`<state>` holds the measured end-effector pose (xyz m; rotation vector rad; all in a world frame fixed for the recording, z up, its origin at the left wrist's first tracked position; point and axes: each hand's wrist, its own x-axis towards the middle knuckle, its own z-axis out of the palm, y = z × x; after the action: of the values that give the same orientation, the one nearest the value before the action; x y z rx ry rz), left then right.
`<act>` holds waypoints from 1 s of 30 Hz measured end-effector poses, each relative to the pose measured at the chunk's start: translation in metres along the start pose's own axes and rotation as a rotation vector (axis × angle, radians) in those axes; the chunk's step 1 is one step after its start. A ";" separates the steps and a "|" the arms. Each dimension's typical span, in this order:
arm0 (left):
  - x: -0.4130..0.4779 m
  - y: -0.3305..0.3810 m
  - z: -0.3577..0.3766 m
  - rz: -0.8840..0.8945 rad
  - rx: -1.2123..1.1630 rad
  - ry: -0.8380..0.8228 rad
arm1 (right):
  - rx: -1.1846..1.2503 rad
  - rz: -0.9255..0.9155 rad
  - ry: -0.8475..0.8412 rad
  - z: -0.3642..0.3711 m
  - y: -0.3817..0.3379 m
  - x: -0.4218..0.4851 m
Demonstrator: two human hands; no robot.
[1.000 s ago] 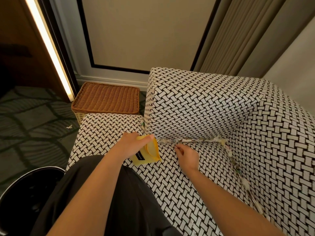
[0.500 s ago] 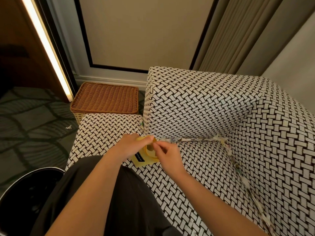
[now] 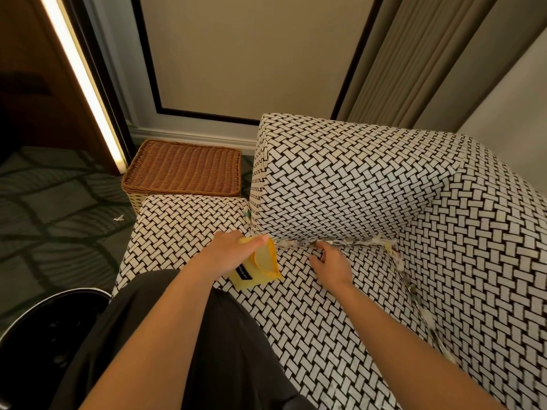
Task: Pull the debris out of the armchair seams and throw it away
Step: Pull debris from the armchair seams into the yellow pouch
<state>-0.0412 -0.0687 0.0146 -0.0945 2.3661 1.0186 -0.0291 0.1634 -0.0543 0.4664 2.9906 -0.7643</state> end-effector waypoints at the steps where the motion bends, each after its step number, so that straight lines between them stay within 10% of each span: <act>1: 0.000 0.000 0.000 -0.002 0.004 -0.002 | -0.023 0.005 -0.025 -0.001 -0.001 0.005; 21: -0.013 0.008 0.000 0.014 0.043 0.016 | -0.212 0.060 -0.313 -0.018 -0.017 0.036; 30: -0.016 0.004 0.010 0.075 0.095 0.085 | 0.003 -0.097 0.134 0.007 0.007 -0.003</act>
<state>-0.0241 -0.0612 0.0200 -0.0139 2.5080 0.9523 -0.0244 0.1655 -0.0634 0.3906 3.1571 -0.7740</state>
